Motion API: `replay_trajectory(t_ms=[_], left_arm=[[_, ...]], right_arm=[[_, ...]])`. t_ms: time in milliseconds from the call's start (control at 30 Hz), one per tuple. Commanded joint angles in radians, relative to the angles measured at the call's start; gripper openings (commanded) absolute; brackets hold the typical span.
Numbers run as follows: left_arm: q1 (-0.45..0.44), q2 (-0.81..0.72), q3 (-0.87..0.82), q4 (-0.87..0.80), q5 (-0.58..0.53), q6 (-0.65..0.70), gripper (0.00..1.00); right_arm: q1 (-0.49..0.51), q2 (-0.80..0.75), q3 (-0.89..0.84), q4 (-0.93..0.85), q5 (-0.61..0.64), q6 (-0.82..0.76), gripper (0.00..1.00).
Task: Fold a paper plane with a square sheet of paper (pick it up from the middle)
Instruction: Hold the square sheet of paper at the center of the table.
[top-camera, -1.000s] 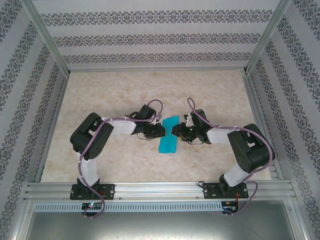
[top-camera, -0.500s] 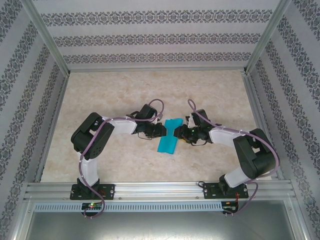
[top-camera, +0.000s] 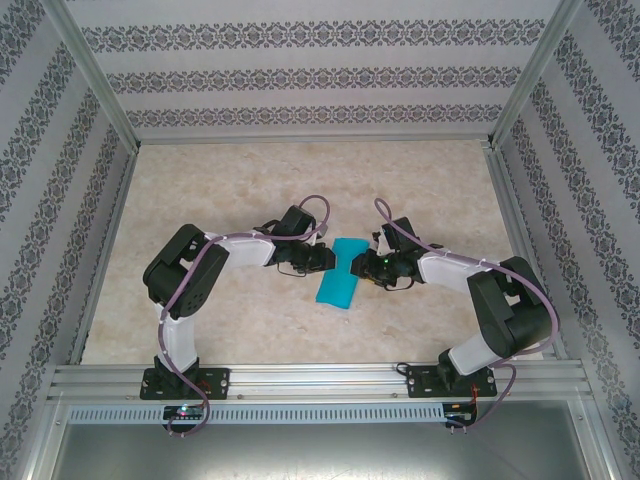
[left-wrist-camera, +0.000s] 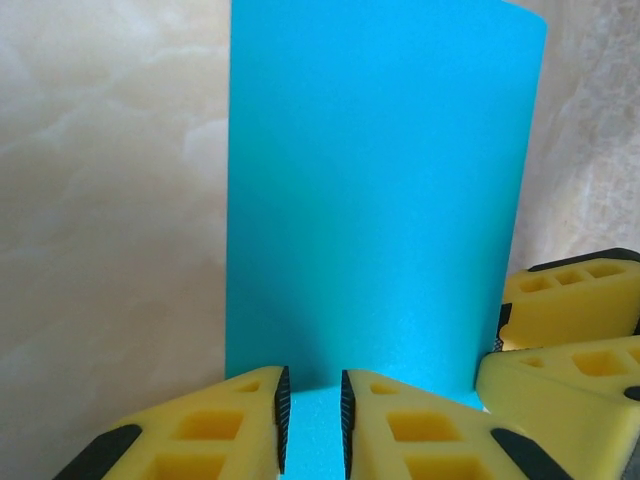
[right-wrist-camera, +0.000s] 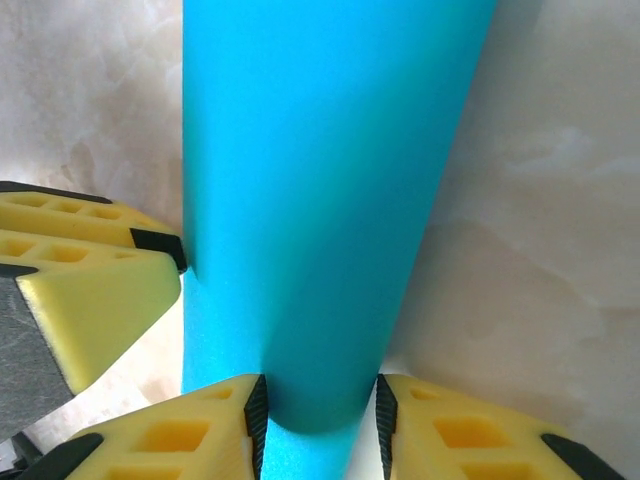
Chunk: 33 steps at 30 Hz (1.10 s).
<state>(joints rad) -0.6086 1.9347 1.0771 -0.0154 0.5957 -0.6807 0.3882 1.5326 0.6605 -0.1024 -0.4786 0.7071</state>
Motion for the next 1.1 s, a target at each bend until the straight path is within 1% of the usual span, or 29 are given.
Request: replay_trajectory(t_ms=[0, 133, 300, 433, 733, 1067], left_arm=[[-0.012, -0.008, 0.035, -0.025, 0.022, 0.031, 0.26], [-0.011, -0.040, 0.038, -0.042, 0.026, 0.042, 0.27], [-0.011, -0.081, 0.053, -0.119, -0.009, 0.086, 0.29], [-0.011, -0.092, 0.052, -0.150, -0.026, 0.106, 0.30], [-0.010, -0.121, 0.032, -0.175, -0.058, 0.119, 0.31], [0.003, -0.167, 0.016, -0.200, -0.098, 0.115, 0.32]], right_arm=[[-0.006, 0.012, 0.018, -0.036, 0.041, -0.020, 0.35], [-0.006, 0.012, 0.014, -0.036, 0.049, -0.011, 0.34], [-0.007, 0.007, 0.016, -0.044, 0.057, -0.002, 0.33], [-0.008, -0.001, -0.003, -0.016, 0.058, 0.028, 0.32], [-0.008, -0.006, -0.038, 0.038, 0.063, 0.106, 0.31], [-0.011, -0.014, -0.058, 0.050, 0.073, 0.147, 0.31]])
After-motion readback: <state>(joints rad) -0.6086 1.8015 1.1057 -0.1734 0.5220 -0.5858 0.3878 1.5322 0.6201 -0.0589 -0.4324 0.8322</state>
